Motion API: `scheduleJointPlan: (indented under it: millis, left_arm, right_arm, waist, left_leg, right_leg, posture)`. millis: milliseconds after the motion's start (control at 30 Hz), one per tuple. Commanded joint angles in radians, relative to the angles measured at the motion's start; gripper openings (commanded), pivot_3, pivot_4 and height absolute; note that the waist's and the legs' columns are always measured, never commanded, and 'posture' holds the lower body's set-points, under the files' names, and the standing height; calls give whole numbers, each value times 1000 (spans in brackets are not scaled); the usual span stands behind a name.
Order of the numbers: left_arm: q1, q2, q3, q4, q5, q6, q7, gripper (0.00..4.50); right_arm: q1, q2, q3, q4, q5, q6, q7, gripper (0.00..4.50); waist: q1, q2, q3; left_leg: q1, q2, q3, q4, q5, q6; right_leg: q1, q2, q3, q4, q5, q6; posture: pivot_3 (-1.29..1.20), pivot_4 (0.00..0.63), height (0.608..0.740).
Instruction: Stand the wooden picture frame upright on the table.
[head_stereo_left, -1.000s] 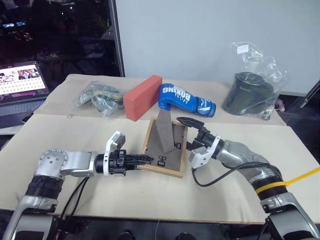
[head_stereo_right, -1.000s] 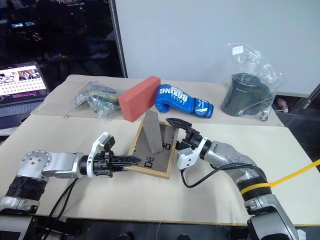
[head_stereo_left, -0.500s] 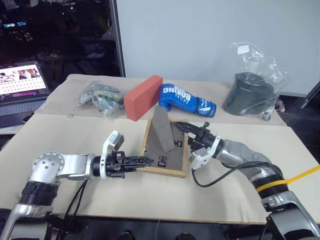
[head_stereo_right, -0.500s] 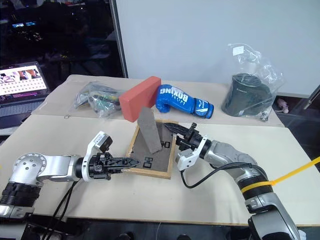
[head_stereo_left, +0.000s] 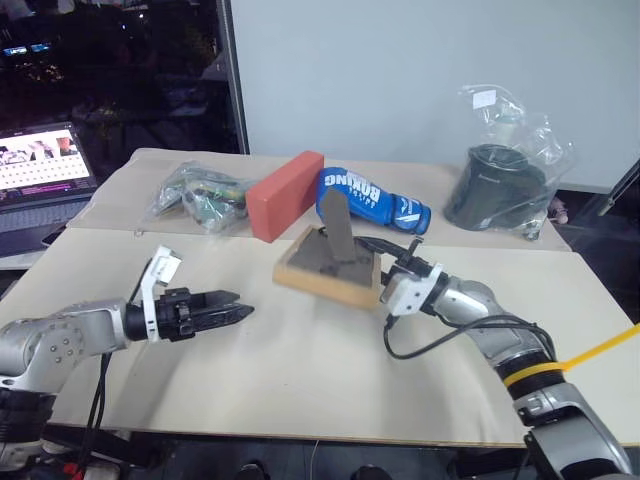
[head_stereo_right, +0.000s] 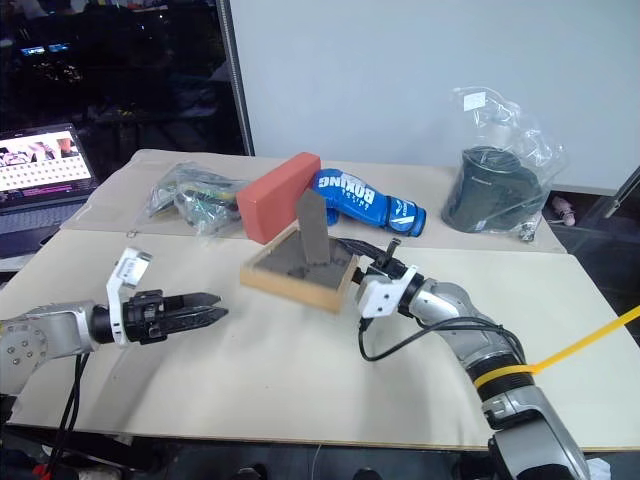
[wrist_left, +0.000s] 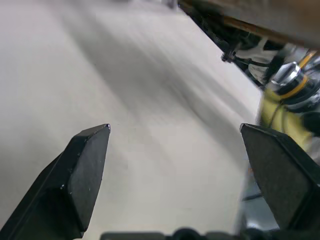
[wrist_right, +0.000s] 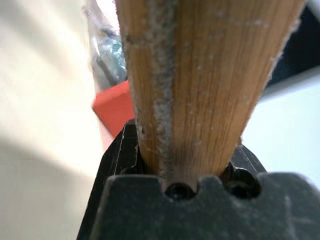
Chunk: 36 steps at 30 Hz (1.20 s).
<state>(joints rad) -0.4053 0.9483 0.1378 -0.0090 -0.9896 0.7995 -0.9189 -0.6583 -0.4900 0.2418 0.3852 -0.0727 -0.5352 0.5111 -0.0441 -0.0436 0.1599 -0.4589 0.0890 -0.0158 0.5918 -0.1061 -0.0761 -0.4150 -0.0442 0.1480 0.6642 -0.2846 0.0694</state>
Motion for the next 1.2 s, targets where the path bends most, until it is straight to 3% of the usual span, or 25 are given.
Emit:
scheduleJointPlan:
  millis: [33,133,233,433,667,1133,1200]
  left_arm:
    - [-43,-19,29,5,59,-50,-23,4500]
    - [-25,-19,24,-52,77,-48,-54,4500]
    - [-11,-32,24,-76,94,-35,-50,4500]
    - [14,-81,39,-101,126,-32,-20,4500]
    - [-10,-86,72,-136,105,44,22,4500]
    - [-146,-134,17,-75,220,73,105,4500]
    - [-150,-136,8,-66,232,70,94,4500]
  right_arm:
    - [-10,33,-87,-81,257,290,136,1269]
    - [-16,54,-133,-127,432,647,205,1267]
    - [-16,29,-133,-166,496,927,245,1266]
    - [0,43,-136,-201,567,1234,272,1265]
    - [50,69,-144,-254,644,1439,310,1257]
    - [125,105,-167,-316,662,1488,295,1239]
    - [139,94,-176,-343,666,1487,300,2249]
  waist:
    - [1,0,0]
    - [1,0,0]
    - [1,1,0]
    - [-3,1,1]
    - [-2,1,1]
    - [-3,1,0]
    - [-1,1,0]
  left_leg:
    - [0,0,0,0,0,0]
    - [0,0,0,0,0,0]
    - [0,0,-2,-2,0,0]
    - [-1,0,-2,-1,0,0]
    - [-2,0,-2,-1,0,0]
    - [-1,0,-6,0,0,0]
    - [-1,0,-6,0,0,0]
  right_leg:
    - [1,0,0,0,0,0]
    - [1,0,-1,0,0,0]
    - [0,0,-2,0,-1,0]
    - [-2,0,-2,1,-1,-1]
    - [-2,0,-3,1,-1,0]
    - [0,1,-5,1,-1,1]
    - [1,1,-6,1,-1,0]
  posture:
    - [0,150,727]
    - [0,150,727]
    - [0,150,727]
    - [0,150,727]
    - [0,150,727]
    - [0,150,727]
    - [0,150,727]
